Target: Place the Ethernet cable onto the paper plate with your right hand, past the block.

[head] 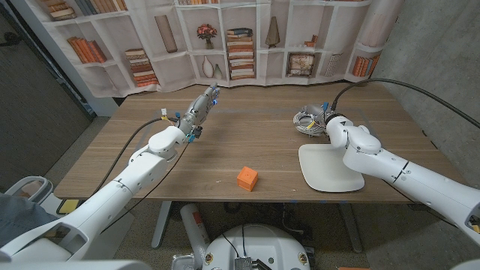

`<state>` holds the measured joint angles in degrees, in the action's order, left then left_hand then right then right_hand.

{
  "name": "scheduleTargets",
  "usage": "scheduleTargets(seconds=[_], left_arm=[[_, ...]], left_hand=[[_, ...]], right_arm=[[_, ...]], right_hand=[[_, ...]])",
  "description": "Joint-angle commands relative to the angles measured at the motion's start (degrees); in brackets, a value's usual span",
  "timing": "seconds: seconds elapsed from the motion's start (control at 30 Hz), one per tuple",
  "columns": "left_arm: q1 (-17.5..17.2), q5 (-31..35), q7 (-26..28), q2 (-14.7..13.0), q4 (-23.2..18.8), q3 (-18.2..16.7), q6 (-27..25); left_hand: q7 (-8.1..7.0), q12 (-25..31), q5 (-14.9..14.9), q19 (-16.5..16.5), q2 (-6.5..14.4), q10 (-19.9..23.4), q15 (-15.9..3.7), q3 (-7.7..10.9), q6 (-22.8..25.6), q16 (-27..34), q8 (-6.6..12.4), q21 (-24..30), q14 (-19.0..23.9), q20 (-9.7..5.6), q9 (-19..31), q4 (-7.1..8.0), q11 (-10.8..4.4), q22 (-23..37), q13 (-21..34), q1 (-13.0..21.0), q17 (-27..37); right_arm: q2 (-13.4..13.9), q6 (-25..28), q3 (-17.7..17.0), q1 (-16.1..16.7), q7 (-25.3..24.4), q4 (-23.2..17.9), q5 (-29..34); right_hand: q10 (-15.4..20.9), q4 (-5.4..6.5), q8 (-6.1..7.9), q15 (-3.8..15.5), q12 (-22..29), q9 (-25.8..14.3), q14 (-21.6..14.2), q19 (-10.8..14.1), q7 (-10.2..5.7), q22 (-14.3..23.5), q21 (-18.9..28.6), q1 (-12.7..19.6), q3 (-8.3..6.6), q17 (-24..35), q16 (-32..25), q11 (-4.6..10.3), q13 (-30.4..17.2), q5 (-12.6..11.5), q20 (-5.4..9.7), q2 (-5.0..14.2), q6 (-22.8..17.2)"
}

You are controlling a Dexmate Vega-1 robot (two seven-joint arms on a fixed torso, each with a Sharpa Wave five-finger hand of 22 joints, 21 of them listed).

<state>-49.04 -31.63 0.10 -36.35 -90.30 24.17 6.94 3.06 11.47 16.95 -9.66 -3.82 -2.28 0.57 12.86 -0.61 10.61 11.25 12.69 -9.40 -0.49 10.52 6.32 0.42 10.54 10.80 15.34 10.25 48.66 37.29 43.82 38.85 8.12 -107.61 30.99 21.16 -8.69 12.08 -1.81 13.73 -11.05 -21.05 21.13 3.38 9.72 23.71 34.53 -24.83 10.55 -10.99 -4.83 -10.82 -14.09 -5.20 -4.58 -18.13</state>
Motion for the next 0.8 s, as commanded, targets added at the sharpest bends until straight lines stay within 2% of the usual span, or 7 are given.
scheduleTargets(seconds=[0.03, 0.2, 0.5, 0.8], left_arm=[[0.1, 0.3, 0.2, -0.1, -0.4, 0.0, -0.4], [0.2, 0.4, 0.3, 0.0, -0.4, 0.1, -0.6], [0.4, 0.5, 0.5, 0.3, -0.2, 0.3, -0.7], [0.2, 0.5, 0.7, 0.3, -0.4, 0.2, -0.5]], left_hand=[[0.33, 0.4, 0.4, -5.2, 0.5, 0.1, -0.01, -0.25, 0.1, 0.2, 0.27, -0.1, 0.3, 0.15, 0.3, -0.1, 0.0, 0.1, 0.1, 0.0, 0.2], [0.36, 0.3, 0.4, -5.2, 0.5, 0.0, 0.05, -0.31, 0.1, 0.2, 0.27, -0.1, 0.3, 0.04, 0.3, -0.1, -0.07, 0.1, 0.1, 0.0, 0.2], [0.33, 0.4, 0.4, -5.2, 0.6, 0.0, 0.05, -0.41, 0.1, 0.2, 0.27, -0.2, 0.3, -0.01, 0.3, -0.11, -0.14, 0.1, 0.1, 0.0, 0.2], [0.32, 0.4, 0.4, -5.2, 0.6, 0.0, 0.05, -0.51, 0.2, 0.2, 0.3, -0.2, 0.2, -0.03, 0.4, -0.11, -0.01, 0.1, 0.1, 0.1, 0.2]], right_arm=[[-0.5, -1.0, 0.2, -0.6, -0.5, 1.7, -1.3], [-0.7, -1.3, 0.5, -0.9, -0.6, 2.5, -1.6], [-1.3, -1.2, 1.3, -1.5, -1.1, 4.0, -1.1], [-1.8, -0.1, 2.7, -2.2, -1.2, 4.8, 0.7]], right_hand=[[-0.1, -0.1, 0.3, 0.08, -0.4, -0.2, 0.6, 0.7, 0.55, 0.2, -0.2, 1.1, -0.46, 0.2, 0.2, -0.29, -0.1, -0.2, 1.35, 0.09, -0.3], [-0.2, -0.12, 0.22, -0.21, -0.5, -0.2, 0.9, 2.0, 1.07, 0.2, -0.1, 1.6, -0.62, 0.3, 0.2, -0.6, -0.1, -0.2, 2.93, 0.2, -0.6], [-0.4, -0.33, 0.13, 0.09, -0.6, -0.2, 1.3, 3.6, 1.04, 0.3, 0.0, 2.8, -1.03, 0.3, 0.2, -0.56, -0.2, -0.2, 4.72, 0.53, -0.8], [0.2, -0.47, 0.19, 0.54, -0.4, -0.2, 0.9, 4.4, 0.96, 0.3, -0.1, 3.6, -1.26, 0.3, 0.0, -0.19, -0.2, -0.1, 5.36, 0.62, -1.2]])
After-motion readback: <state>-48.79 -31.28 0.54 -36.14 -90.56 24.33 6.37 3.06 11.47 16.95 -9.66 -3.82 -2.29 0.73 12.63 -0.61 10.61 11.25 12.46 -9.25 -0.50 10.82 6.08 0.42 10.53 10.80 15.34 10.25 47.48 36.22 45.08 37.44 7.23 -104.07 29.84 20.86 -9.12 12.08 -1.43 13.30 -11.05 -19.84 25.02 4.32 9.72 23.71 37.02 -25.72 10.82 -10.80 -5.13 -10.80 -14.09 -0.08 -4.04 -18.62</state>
